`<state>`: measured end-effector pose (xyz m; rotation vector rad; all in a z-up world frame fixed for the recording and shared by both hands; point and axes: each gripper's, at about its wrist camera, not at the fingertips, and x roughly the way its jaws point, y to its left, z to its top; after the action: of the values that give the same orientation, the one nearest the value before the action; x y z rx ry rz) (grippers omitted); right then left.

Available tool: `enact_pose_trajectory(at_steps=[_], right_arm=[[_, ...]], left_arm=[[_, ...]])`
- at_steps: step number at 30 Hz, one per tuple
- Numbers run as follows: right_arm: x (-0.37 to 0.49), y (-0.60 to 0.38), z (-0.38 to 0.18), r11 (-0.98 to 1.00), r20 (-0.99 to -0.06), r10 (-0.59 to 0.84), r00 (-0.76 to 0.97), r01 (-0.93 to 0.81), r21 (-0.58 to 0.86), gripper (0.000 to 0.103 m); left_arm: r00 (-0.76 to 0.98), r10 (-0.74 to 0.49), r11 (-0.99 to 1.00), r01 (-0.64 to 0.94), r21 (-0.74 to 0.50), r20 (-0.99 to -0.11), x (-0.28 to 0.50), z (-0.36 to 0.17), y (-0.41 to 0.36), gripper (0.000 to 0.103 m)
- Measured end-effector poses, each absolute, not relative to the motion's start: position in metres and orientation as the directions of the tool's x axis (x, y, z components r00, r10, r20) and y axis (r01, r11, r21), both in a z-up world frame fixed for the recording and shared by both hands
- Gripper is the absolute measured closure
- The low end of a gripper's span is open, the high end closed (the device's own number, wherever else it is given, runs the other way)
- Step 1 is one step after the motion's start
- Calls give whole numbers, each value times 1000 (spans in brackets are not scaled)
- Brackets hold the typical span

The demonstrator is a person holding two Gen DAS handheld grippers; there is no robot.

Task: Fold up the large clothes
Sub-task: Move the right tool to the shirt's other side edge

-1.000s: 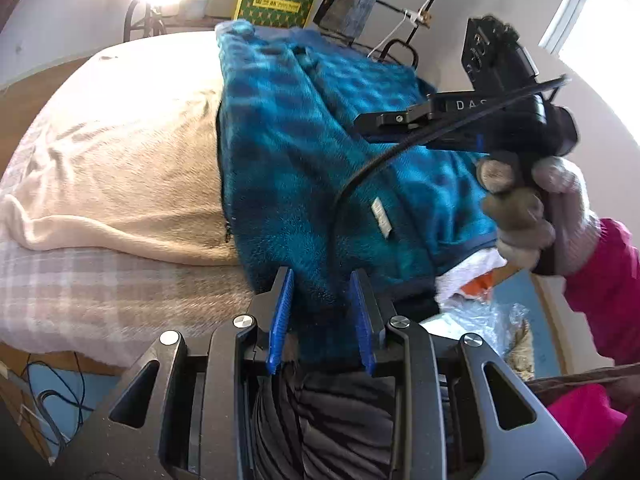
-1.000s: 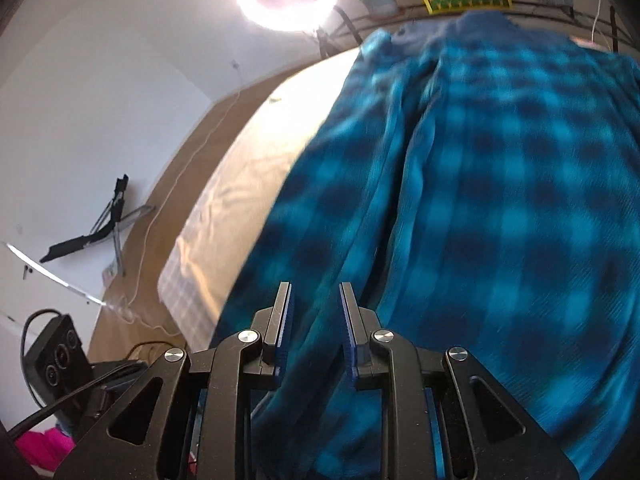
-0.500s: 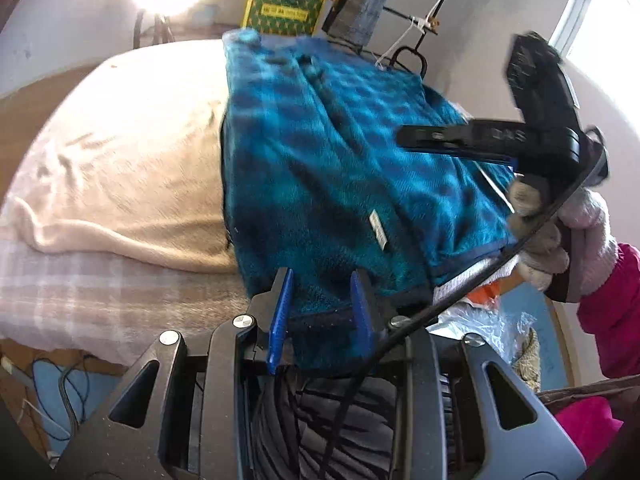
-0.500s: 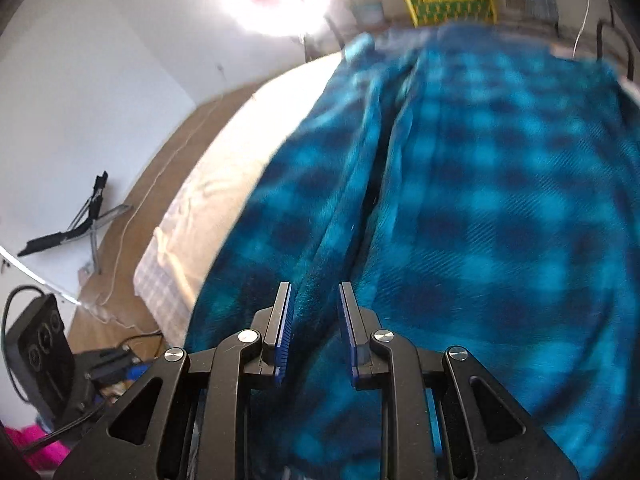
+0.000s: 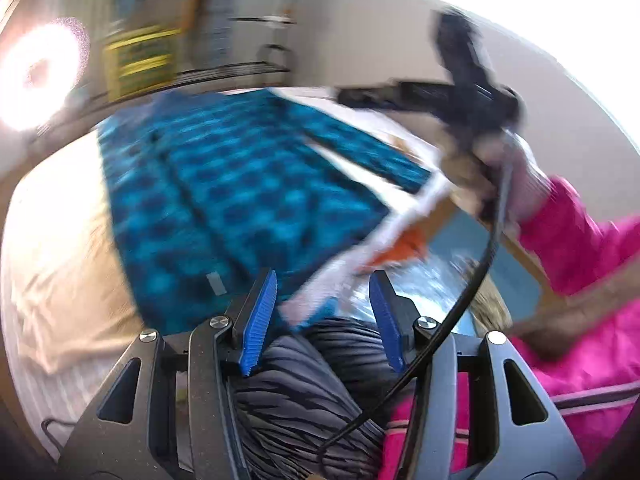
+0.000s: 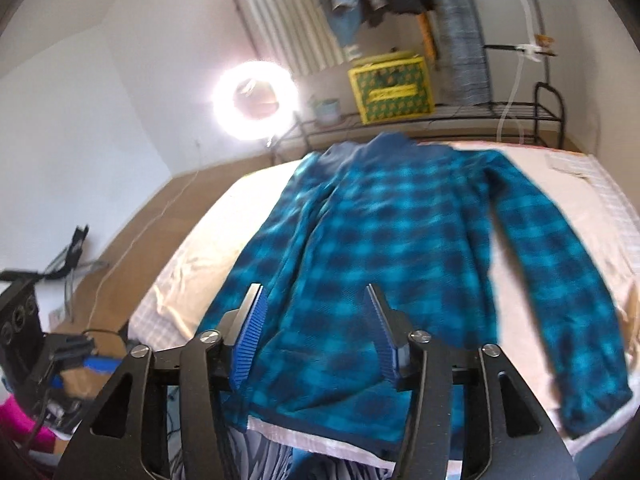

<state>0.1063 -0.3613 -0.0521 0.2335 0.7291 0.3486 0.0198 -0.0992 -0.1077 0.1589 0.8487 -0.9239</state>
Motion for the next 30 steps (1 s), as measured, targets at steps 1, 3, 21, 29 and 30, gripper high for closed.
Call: enact_pose_trajectory(at_steps=[1, 3, 21, 29, 30], right_arm=[[105, -366, -47, 923, -606, 374, 702, -221, 314, 52], [101, -375, -38, 933, -598, 349, 721, -210, 291, 52], [75, -513, -44, 964, -635, 65, 769, 115, 238, 51], [49, -554, -48, 965, -654, -8, 757, 177, 193, 39], [46, -560, -50, 965, -656, -16, 755, 183, 187, 39]], left_arm=[[290, -646, 585, 782, -214, -706, 15, -103, -106, 54], [249, -668, 528, 822, -212, -701, 5, -93, -116, 53], [409, -637, 671, 712, -208, -654, 25, -60, -144, 40], [600, -443, 851, 515, -102, -666, 52, -81, -159, 39], [609, -433, 860, 500, -101, -664, 55, -82, -162, 39]])
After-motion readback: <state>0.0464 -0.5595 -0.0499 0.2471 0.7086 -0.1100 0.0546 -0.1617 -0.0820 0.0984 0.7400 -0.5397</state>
